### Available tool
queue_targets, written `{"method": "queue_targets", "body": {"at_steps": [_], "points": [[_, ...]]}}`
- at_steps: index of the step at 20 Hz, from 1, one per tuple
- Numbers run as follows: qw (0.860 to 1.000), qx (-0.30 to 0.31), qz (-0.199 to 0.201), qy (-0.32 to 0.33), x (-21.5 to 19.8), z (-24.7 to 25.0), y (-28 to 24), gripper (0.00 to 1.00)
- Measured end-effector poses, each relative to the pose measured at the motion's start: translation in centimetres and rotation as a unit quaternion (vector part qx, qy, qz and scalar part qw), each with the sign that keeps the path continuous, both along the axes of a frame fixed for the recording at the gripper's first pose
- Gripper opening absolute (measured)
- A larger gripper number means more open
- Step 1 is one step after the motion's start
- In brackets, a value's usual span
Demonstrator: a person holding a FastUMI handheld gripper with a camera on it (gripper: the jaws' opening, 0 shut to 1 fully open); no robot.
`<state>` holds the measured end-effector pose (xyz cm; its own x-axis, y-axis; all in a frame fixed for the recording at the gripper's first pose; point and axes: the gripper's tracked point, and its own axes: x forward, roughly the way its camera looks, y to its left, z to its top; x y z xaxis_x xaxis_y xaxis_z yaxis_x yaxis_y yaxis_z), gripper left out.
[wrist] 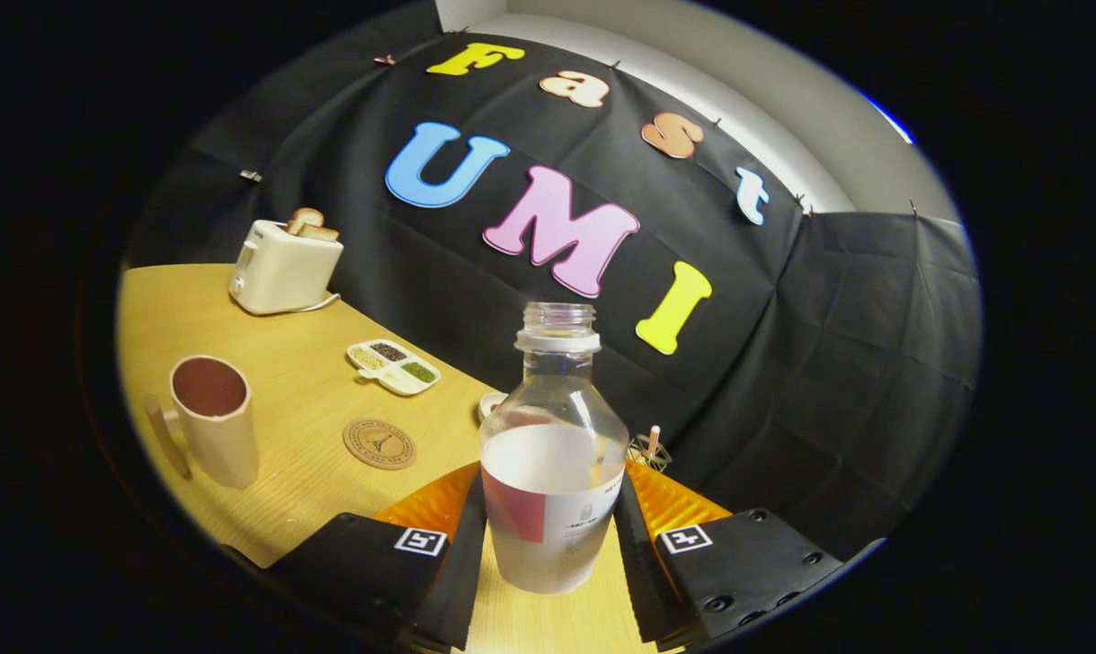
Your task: Take the bottle from table, then pour the juice into the cup, finally place the bottle on the coaster
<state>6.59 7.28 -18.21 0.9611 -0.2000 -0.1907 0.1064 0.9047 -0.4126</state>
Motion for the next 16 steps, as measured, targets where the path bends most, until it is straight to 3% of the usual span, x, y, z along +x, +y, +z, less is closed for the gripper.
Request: {"method": "queue_targets", "body": {"at_steps": [2,5,8,16], "points": [[1.0,-0.016,0.023,0.008,0.0,1.2,1.8,0.7],[0.995,-0.087,0.053,0.002,0.0,2.9,4.1,0.69],[0.984,-0.162,0.079,0.011,0.1,2.7,5.6,0.7],[0.95,-0.291,0.102,0.053,1.2,-0.4,8.0,0.69]]}}
